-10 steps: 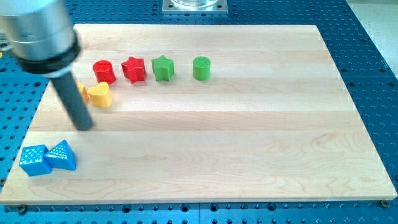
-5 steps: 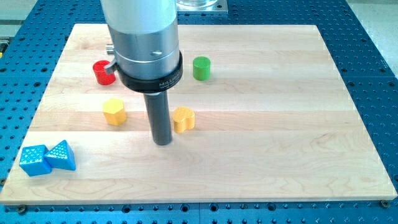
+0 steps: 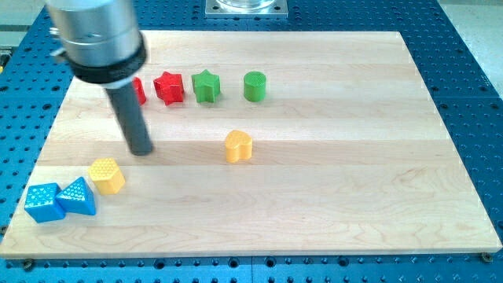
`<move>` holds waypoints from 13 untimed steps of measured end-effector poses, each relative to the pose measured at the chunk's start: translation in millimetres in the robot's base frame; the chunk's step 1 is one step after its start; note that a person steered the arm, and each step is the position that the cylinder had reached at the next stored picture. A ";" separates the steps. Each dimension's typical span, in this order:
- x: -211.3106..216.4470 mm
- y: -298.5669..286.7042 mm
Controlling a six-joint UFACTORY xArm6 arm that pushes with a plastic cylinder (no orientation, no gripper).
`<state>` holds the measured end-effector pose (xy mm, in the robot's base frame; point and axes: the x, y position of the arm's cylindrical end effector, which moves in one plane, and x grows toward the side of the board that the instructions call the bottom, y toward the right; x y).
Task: Move the yellow blocks to the right of the blue blocks
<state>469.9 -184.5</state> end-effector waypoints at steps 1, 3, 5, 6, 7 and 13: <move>41.2 -26.0; 47.1 40.9; 65.6 221.5; -1.8 258.6; -18.3 184.2; 134.5 173.6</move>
<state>604.4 -10.8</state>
